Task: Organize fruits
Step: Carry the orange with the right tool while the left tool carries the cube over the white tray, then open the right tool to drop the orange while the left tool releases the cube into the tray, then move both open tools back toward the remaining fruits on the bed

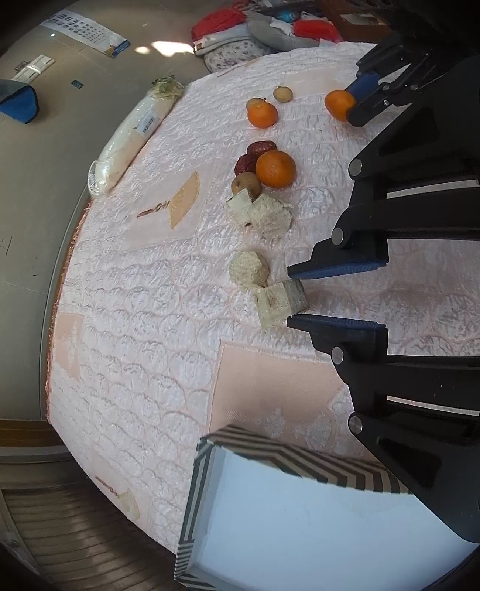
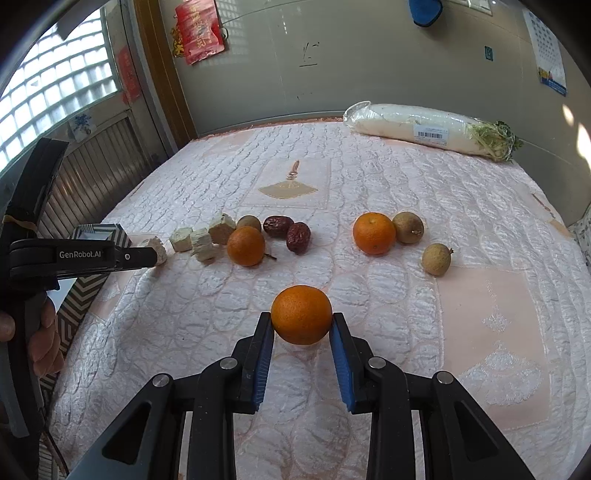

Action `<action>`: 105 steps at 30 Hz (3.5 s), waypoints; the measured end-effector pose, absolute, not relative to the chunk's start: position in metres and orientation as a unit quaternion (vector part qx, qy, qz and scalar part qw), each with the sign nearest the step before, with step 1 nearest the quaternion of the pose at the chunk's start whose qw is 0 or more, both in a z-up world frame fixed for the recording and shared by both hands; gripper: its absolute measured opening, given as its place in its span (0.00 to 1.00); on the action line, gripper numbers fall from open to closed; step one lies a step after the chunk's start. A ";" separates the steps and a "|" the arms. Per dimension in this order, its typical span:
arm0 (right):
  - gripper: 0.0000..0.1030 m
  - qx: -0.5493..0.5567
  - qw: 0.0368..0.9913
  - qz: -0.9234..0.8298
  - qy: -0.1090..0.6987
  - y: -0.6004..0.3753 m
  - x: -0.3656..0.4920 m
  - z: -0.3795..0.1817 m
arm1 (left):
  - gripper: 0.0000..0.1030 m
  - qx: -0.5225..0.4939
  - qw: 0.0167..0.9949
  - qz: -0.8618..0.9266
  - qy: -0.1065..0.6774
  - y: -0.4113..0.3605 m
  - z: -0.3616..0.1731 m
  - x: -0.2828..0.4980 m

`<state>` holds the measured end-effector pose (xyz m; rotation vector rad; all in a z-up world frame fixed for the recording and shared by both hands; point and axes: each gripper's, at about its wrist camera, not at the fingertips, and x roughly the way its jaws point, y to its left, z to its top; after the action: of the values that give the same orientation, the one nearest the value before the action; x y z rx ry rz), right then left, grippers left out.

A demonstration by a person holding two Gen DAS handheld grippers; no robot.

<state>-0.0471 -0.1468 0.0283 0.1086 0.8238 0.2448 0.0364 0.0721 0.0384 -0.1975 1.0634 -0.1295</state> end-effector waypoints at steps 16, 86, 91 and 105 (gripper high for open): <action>0.29 0.040 0.908 0.168 0.381 -0.092 -0.065 0.051 | 0.18 -0.069 0.887 -0.043 0.455 0.119 0.078 -0.024; 0.48 -0.074 0.862 0.329 0.378 0.128 -0.028 0.064 | 0.61 -0.098 0.882 0.116 0.447 0.263 0.060 -0.040; 0.48 -0.065 0.875 0.303 0.372 0.093 -0.040 0.070 | 0.61 -0.076 0.894 0.102 0.430 0.236 0.071 -0.048; 0.48 -0.017 0.902 0.213 0.376 -0.012 -0.063 0.072 | 0.61 -0.035 0.908 0.024 0.417 0.140 0.080 -0.056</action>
<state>-0.0628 -0.0120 0.0716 -0.0342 0.7776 0.4413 -0.0559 0.1398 0.0797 -0.0717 0.8617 0.0494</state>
